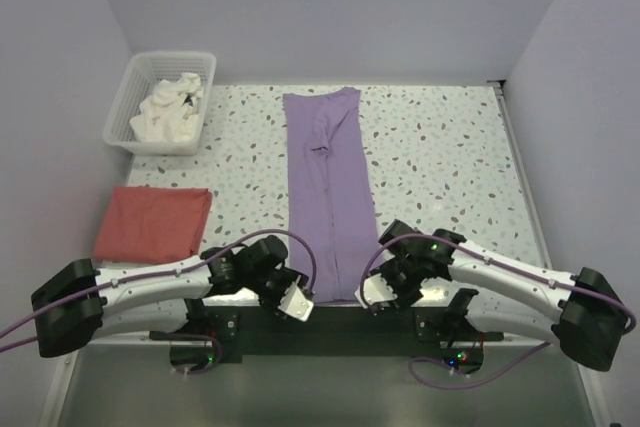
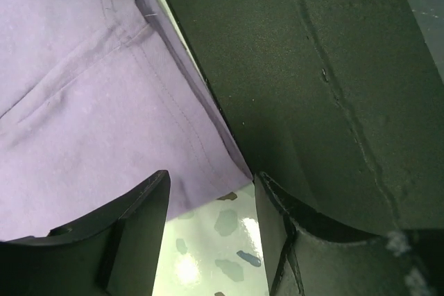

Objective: Fold and stack the t-shirts
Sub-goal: Fold the tshirt

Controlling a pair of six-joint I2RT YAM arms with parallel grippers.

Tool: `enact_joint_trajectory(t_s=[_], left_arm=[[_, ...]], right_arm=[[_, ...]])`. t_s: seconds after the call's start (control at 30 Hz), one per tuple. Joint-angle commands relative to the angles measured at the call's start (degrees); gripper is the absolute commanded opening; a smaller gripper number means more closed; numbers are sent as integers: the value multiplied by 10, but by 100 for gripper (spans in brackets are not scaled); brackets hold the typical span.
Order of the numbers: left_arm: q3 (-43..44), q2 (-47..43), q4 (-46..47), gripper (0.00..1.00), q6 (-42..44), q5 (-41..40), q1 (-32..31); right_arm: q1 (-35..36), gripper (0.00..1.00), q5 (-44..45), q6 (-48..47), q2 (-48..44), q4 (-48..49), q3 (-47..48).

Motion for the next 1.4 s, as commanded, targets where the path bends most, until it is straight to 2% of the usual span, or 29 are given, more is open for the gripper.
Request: enact_joint_trajectory(t_s=[0.0,0.1,0.37,0.47,0.5,0.57,0.67,0.7,0.8,0.93,1.03,1.17,1.27,1.37], left_arm=[[-5,17,54,57,17,-23,-15],[-3,44,53,55,24,-33,-21],[-19,67,46,51,59,-60,-25],[-16,68,43,39,57,-57,-25],[-14,67,41,32,59,-55,-25],[-11,65,30,26,59,-55,-25],[-8,47,13,13,59,-47,-25],[-6,40,8,7,53,-41,-25],[7,0,-7,0,31,-32,-25],[23,-68,-18,0,13,-52,-17],[39,-84,-28,0,31,-40,36],[81,-45,-42,0,72,-26,112],[106,-15,-23,0,99,-13,161],[132,25,0,0,124,-4,204]], right_arm=[[13,60,-21,-20,11,50,-7],[34,52,-16,-11,21,65,-17],[65,43,6,13,38,106,-40],[68,32,20,31,46,119,-37],[68,25,27,35,53,122,-39],[67,19,31,41,57,128,-38],[67,0,30,58,43,135,-35],[68,0,29,71,26,139,-33],[69,0,31,94,2,130,-15],[68,0,35,183,-26,114,27],[63,0,41,192,-35,124,41],[28,0,40,167,-26,140,55],[-63,0,4,127,10,148,83],[-105,0,-9,85,50,155,119]])
